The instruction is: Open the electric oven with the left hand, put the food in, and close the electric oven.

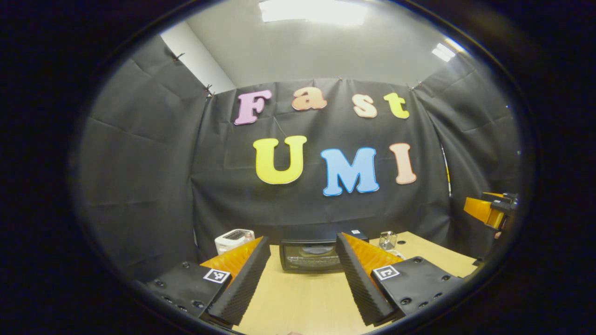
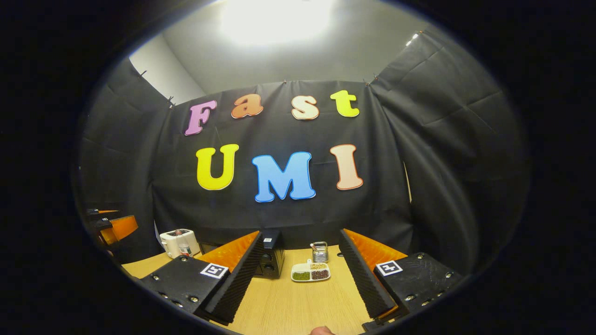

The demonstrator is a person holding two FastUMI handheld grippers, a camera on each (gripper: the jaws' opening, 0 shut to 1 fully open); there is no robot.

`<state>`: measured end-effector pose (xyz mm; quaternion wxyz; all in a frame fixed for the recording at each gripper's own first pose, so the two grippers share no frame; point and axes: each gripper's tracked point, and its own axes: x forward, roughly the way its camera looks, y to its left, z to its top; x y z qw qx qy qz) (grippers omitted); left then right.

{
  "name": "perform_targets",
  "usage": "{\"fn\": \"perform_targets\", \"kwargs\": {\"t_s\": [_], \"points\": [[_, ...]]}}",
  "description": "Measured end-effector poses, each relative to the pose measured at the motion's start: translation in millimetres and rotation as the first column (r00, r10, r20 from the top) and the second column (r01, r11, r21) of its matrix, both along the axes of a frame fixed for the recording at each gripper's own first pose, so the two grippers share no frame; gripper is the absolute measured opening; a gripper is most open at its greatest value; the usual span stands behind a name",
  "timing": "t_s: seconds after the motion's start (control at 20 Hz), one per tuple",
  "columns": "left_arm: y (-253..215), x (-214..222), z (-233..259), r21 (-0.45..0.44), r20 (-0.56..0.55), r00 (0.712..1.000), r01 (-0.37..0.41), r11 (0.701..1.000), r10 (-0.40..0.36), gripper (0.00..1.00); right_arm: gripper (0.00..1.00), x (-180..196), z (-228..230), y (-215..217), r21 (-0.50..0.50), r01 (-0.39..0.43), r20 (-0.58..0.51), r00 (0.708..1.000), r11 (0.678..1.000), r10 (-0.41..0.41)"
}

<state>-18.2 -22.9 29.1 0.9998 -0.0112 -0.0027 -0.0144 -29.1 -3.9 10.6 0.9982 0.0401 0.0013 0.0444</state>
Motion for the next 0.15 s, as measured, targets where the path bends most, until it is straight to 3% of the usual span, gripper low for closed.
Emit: {"fn": "perform_targets", "kwargs": {"t_s": [0.15], "points": [[10.8, -2.8, 5.4, -0.012, 0.016, 1.000, -0.009, 1.000, 0.009, 1.00, 0.99, 0.7, 5.1, 10.2, -0.014, -0.015, 0.005, 1.000, 1.000, 0.015]]}}
